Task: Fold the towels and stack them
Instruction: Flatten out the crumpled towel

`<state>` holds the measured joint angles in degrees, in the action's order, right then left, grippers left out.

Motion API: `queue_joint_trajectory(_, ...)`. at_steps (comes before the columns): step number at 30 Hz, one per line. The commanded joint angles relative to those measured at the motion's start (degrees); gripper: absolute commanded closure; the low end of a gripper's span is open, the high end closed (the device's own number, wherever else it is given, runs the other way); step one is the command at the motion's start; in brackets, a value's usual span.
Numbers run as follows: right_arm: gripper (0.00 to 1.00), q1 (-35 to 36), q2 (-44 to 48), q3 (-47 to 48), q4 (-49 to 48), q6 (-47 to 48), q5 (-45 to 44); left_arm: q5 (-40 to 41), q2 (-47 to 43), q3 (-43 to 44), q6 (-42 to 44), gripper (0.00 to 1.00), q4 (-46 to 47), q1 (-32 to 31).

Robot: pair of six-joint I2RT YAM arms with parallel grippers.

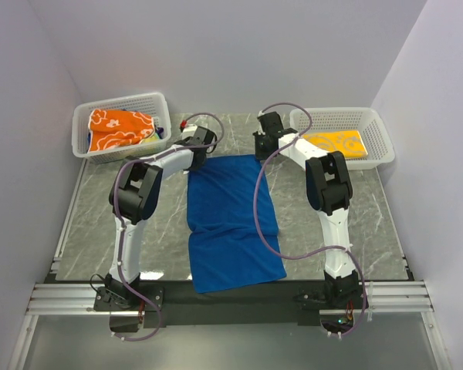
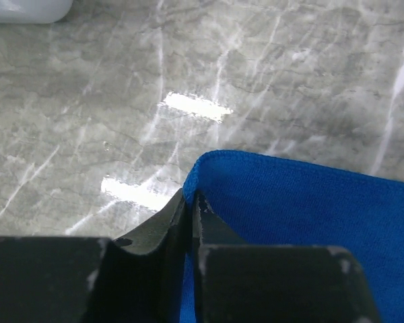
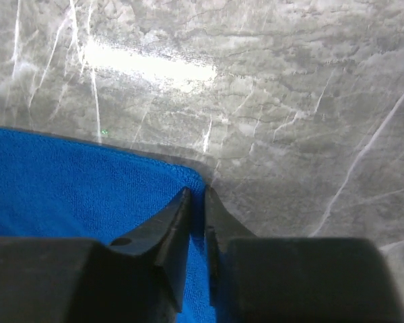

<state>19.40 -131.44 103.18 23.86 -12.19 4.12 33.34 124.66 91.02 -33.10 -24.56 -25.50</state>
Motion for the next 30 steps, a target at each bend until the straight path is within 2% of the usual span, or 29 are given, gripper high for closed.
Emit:
queue_joint_trajectory(1, 0.83, -0.41, 0.22, 3.43, 0.49, 0.93, 0.10, -1.43, -4.34, -1.02, 2.07, 0.89, 2.49, 1.24)
queue_joint_trajectory(2, 0.88, -0.33, 0.13, 4.39, 0.75, 1.63, -0.08, -1.96, -4.60, -1.20, 2.16, 0.92, 2.84, 1.67)
queue_joint_trajectory(5, 0.94, -0.41, 0.82, 4.76, 1.46, 3.21, -0.43, -3.37, -4.78, -1.64, 2.87, 0.96, 3.55, 2.03)
queue_joint_trajectory(10, 0.93, 0.20, 8.19, -2.44, -2.75, 6.03, -1.75, -3.72, -5.39, -2.78, 2.87, 0.98, 3.99, 2.12)
queue_joint_trajectory(18, 0.82, 4.16, 14.80, -14.22, -1.09, 10.52, 1.06, -4.78, -6.71, -3.92, 2.43, 0.98, 4.52, 2.12)
queue_joint_trajectory(19, 0.67, 3.98, 15.76, -15.19, -1.79, 10.08, 2.46, -4.78, -6.89, -4.10, 2.43, 0.98, 4.69, 2.20)
queue_joint_trajectory(22, 0.53, 2.67, 15.86, -16.08, -2.42, 9.46, 4.92, -5.39, -6.71, -4.45, 2.52, 0.98, 4.69, 2.20)
queue_joint_trajectory(30, 0.51, -1.29, 12.26, -10.28, -4.08, 6.04, 9.49, -5.48, -6.54, -4.98, 2.69, 0.98, 5.04, 2.12)
